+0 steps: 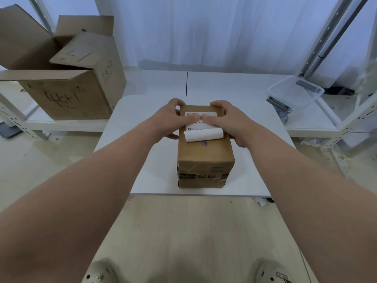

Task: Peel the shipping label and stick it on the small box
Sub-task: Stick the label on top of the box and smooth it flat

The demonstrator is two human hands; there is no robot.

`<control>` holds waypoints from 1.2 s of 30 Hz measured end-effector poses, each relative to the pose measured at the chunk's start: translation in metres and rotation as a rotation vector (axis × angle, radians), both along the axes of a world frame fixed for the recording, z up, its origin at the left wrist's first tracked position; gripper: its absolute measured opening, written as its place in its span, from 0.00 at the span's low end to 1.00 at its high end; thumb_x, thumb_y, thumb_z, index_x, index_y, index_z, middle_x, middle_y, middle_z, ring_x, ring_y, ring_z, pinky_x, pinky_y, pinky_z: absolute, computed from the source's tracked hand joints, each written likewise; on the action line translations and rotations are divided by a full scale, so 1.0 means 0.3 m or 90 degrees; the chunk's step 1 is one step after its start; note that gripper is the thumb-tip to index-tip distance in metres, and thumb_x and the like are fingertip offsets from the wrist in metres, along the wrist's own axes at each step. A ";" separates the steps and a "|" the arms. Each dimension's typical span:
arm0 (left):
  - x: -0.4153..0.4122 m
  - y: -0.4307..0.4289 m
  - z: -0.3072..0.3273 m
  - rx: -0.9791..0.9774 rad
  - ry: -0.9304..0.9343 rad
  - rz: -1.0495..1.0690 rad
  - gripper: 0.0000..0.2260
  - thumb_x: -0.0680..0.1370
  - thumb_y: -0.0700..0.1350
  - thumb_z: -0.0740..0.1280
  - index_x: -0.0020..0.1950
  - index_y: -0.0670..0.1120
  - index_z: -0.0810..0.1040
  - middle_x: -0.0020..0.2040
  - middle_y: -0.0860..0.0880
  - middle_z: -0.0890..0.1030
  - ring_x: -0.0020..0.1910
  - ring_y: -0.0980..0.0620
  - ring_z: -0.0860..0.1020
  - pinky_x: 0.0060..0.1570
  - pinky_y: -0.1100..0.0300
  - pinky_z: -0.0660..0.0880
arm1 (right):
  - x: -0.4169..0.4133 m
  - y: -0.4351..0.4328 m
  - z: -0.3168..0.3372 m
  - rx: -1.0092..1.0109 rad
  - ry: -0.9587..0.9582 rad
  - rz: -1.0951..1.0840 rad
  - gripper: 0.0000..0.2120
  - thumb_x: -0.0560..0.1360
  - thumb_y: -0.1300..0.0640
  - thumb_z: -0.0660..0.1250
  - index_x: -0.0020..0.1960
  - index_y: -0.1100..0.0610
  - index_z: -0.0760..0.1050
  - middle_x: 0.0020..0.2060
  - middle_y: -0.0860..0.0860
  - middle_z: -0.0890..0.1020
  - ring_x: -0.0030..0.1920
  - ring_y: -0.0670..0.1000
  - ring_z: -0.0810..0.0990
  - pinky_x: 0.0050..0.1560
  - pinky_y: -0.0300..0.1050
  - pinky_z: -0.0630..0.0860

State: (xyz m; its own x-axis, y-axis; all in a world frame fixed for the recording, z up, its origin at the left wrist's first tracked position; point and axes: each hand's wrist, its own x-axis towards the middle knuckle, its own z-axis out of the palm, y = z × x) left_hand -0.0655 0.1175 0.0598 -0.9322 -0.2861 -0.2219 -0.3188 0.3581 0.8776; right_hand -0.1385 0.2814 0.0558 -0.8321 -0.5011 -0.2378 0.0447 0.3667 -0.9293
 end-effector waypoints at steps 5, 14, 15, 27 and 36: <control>-0.001 0.005 -0.029 -0.019 0.073 0.067 0.17 0.78 0.53 0.65 0.65 0.51 0.69 0.59 0.49 0.75 0.45 0.54 0.78 0.33 0.61 0.77 | 0.003 -0.004 -0.013 -0.036 -0.009 -0.044 0.19 0.79 0.54 0.63 0.69 0.47 0.68 0.65 0.50 0.74 0.53 0.50 0.79 0.47 0.44 0.77; 0.063 0.047 0.076 -0.209 0.196 -0.066 0.05 0.76 0.44 0.68 0.49 0.45 0.82 0.49 0.49 0.79 0.47 0.57 0.75 0.48 0.65 0.70 | 0.044 0.096 0.077 0.001 0.196 0.039 0.11 0.79 0.53 0.63 0.59 0.49 0.79 0.70 0.47 0.70 0.69 0.47 0.66 0.67 0.43 0.62; 0.081 0.047 0.080 -0.196 0.166 -0.108 0.06 0.77 0.44 0.68 0.49 0.44 0.82 0.48 0.49 0.81 0.45 0.57 0.76 0.46 0.67 0.70 | 0.059 0.097 0.085 0.013 0.202 0.076 0.11 0.79 0.54 0.63 0.57 0.51 0.80 0.67 0.47 0.73 0.66 0.45 0.69 0.66 0.42 0.63; 0.145 0.039 0.039 -0.339 0.123 -0.199 0.13 0.76 0.48 0.67 0.61 0.53 0.80 0.67 0.55 0.75 0.69 0.55 0.67 0.69 0.60 0.58 | 0.123 0.154 0.107 0.159 0.189 0.162 0.31 0.79 0.36 0.45 0.62 0.52 0.78 0.70 0.46 0.72 0.71 0.48 0.64 0.65 0.41 0.54; 0.154 -0.002 0.031 -0.449 0.053 -0.185 0.15 0.78 0.57 0.61 0.65 0.64 0.72 0.72 0.64 0.65 0.72 0.51 0.59 0.67 0.48 0.52 | 0.115 0.195 0.104 0.164 0.196 0.173 0.34 0.80 0.39 0.41 0.60 0.55 0.80 0.70 0.44 0.71 0.74 0.47 0.60 0.71 0.45 0.49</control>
State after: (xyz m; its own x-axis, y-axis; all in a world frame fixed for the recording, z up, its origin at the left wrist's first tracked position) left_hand -0.0194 0.1169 0.0691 -0.9972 -0.0748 -0.0039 -0.0693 0.9016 0.4270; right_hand -0.1041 0.3397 0.0869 -0.7299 -0.6677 -0.1462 -0.3476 0.5467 -0.7617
